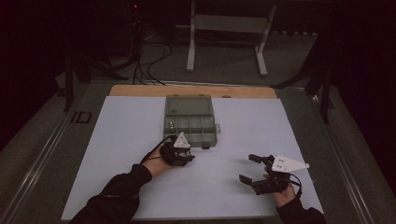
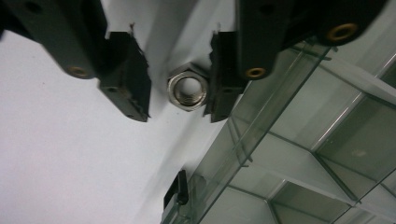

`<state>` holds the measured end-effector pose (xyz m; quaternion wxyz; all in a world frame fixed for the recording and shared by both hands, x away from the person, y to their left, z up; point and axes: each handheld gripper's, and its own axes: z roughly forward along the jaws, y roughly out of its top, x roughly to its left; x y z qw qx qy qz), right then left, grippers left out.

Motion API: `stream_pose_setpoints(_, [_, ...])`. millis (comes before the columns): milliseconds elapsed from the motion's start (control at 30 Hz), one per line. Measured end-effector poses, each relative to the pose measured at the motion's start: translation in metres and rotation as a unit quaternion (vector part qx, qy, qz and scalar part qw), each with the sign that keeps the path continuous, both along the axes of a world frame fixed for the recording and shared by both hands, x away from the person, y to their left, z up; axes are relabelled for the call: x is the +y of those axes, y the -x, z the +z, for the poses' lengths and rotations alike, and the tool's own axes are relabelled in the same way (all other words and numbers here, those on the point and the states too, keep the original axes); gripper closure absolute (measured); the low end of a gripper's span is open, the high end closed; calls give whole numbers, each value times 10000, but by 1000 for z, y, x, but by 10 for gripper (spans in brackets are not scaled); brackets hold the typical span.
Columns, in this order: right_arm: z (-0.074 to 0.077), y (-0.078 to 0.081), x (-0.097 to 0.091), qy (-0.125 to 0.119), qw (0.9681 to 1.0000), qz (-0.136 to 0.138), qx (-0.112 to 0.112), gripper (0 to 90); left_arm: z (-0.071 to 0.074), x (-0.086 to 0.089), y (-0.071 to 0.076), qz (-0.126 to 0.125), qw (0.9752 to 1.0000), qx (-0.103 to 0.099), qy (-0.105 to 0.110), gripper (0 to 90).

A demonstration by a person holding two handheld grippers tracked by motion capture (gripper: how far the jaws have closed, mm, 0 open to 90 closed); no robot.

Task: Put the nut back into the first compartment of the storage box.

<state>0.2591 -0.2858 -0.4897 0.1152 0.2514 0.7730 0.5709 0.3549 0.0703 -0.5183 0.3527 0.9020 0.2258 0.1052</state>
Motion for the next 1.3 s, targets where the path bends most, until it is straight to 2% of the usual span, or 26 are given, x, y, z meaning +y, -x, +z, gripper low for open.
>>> stream_pose_setpoints(33, [0, 0, 0, 0, 10000, -1, 2, 121, 0, 0, 0, -37, 10000, 25, 23, 694])
stream_pose_setpoints(133, [0, 0, 0, 0, 10000, -1, 7, 121, 3, 0, 1, -89, 10000, -23, 15, 701])
stream_pose_setpoints(200, [0, 0, 0, -1, 10000, -3, 3, 121, 8, 1, 2, -104, 9999, -36, 99, 702])
stream_pose_setpoints(400, [0, 0, 0, 2, 10000, -3, 4, 121, 37, 11, -2, -9, 9991, -117, 404, 703])
stream_pose_setpoints(467, [0, 0, 0, -3, 10000, -5, 4, 121, 49, 15, -3, 18, 9987, -203, 471, 703])
stream_pose_setpoints(667, [0, 0, 0, 1, 10000, -3, 4, 121, 77, 29, -12, 251, 9969, -420, 614, 703])
stream_pose_setpoints(833, [0, 0, 0, -6, 10000, -4, 7, 121, 89, 40, -24, 504, 9951, -515, 684, 703])
stream_pose_setpoints(1067, [0, 0, 0, -21, 10000, 7, 7, 121, 86, 55, -48, 954, 9906, -475, 858, 703])
stream_pose_setpoints(1300, [0, 0, 1, -18, 10000, 27, 4, 121, 66, 62, -72, 1417, 9861, -262, 831, 702])
